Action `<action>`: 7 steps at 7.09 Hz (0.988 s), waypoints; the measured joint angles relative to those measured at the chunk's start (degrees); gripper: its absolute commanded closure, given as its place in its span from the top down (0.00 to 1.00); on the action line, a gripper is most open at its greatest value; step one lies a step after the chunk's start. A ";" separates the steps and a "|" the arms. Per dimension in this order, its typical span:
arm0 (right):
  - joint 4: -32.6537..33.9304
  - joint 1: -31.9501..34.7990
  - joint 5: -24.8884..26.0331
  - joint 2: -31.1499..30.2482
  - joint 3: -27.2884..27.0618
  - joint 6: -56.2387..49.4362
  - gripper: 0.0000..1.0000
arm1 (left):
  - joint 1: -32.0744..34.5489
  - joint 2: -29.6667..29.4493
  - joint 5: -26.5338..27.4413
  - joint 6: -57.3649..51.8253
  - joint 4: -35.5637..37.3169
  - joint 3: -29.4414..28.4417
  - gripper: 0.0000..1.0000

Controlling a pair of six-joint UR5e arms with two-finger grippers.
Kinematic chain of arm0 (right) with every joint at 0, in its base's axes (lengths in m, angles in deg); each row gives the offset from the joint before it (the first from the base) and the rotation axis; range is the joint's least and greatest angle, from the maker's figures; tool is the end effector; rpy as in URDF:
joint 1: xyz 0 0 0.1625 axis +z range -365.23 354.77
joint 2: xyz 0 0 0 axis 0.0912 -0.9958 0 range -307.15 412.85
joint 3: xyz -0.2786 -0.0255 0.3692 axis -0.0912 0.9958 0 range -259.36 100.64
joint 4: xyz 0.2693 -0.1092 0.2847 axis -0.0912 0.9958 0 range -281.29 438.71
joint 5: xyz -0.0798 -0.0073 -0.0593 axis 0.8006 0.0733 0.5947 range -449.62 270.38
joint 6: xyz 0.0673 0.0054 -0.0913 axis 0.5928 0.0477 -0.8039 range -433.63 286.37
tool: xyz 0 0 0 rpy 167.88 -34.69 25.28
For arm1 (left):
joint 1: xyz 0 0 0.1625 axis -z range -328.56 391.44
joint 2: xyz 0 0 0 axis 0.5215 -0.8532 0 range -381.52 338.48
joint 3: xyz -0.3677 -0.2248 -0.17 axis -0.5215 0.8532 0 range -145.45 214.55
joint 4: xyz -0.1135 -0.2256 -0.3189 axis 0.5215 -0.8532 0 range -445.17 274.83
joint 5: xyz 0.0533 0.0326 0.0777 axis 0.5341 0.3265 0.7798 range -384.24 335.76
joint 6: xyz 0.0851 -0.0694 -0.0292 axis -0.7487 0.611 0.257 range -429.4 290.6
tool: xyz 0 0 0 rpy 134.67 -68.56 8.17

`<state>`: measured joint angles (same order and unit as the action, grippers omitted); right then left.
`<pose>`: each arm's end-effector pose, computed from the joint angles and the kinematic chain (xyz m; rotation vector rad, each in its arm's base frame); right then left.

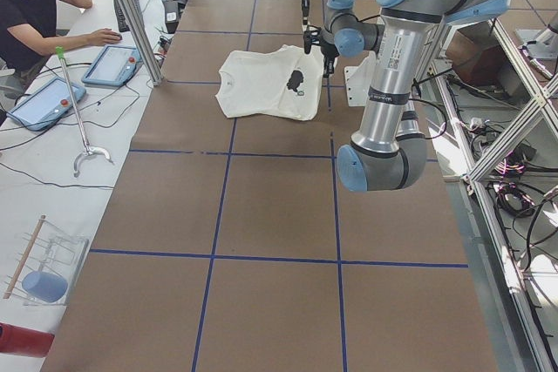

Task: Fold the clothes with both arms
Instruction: 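Lift the hem with both grippers and fold it toward the collar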

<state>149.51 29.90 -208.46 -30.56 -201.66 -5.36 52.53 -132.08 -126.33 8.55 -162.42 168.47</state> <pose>-0.3551 -0.3459 0.3493 0.0682 -1.0872 -0.0447 0.4058 -0.2740 0.2400 0.0683 0.9178 -0.0514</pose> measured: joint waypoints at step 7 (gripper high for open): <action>0.01 11.55 6.76 17.44 23.97 -13.69 0.00 | 18.30 -5.85 -2.47 -8.37 -22.13 -28.78 0.00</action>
<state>149.52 41.45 -201.70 -13.12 -177.69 -19.04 70.83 -137.93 -128.80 0.18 -184.55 139.69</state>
